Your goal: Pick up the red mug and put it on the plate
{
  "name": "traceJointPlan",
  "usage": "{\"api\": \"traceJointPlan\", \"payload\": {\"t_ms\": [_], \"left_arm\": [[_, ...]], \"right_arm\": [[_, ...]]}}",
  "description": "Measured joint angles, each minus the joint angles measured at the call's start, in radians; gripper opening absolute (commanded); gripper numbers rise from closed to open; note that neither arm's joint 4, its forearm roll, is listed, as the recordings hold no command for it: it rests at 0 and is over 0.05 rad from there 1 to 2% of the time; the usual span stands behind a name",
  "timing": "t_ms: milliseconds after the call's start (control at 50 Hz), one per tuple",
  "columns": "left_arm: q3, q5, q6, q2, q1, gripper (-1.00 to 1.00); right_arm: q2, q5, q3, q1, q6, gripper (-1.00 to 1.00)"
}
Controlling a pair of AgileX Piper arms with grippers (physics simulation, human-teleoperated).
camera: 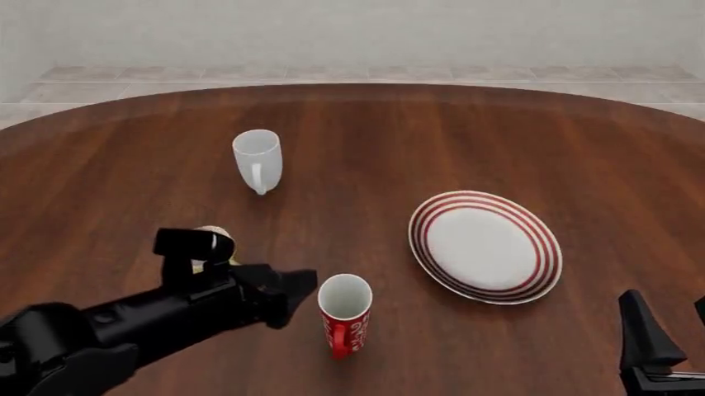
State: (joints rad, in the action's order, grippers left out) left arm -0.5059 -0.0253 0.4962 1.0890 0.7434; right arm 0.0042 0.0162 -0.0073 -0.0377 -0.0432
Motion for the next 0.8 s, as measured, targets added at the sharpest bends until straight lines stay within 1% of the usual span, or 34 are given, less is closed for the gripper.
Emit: {"api": "traceJointPlan", "payload": {"t_ms": [420,800], "left_arm": [[0.027,-0.066,0.036,0.074,0.026,1.0],[0.05,-0.111,0.048,0.112,0.03,1.0]], "right_arm": [[0.0,0.006,0.003,-0.003,-0.003,1.0],[0.0,0.01,0.006,-0.006,-0.005,1.0]]}}
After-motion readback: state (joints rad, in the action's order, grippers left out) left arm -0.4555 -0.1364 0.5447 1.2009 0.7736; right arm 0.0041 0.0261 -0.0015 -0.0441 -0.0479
